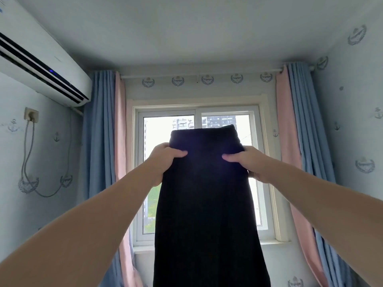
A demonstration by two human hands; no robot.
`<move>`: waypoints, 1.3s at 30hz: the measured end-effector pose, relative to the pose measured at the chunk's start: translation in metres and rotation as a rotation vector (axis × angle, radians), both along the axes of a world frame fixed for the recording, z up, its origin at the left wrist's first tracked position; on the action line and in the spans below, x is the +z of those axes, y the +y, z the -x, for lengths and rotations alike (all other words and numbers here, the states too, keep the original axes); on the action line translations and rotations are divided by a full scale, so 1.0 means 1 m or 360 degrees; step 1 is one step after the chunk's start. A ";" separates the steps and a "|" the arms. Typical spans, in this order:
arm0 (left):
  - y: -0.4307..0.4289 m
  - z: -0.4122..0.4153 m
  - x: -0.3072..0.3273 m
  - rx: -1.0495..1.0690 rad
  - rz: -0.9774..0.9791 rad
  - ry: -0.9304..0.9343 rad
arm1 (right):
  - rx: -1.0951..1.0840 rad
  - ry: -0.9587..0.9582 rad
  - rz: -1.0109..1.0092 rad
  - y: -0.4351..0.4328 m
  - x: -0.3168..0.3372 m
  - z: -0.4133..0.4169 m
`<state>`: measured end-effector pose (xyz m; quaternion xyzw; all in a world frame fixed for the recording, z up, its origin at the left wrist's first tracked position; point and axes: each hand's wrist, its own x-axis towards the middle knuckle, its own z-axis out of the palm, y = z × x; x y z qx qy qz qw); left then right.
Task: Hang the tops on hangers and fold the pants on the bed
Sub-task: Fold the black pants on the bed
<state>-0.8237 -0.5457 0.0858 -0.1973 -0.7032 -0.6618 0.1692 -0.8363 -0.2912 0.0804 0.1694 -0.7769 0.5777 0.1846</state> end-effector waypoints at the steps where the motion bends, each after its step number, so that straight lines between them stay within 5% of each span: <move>1: -0.008 0.001 0.001 0.0097 0.0029 0.0079 | -0.0109 0.0044 -0.0054 -0.012 0.005 -0.003; 9: -0.058 -0.028 0.004 0.0743 0.0432 0.0613 | -0.0290 0.0156 -0.0203 -0.081 0.026 -0.047; 18: -0.098 -0.136 0.002 0.0686 0.0404 0.0653 | -0.0247 0.0276 -0.0141 -0.113 0.023 -0.160; 27: -0.113 -0.254 -0.043 0.0499 0.0291 0.0506 | -0.0205 0.0214 -0.0010 -0.117 -0.027 -0.279; 39: -0.162 -0.318 -0.153 0.0194 -0.0006 -0.0244 | -0.0086 -0.0193 -0.0080 -0.157 -0.129 -0.315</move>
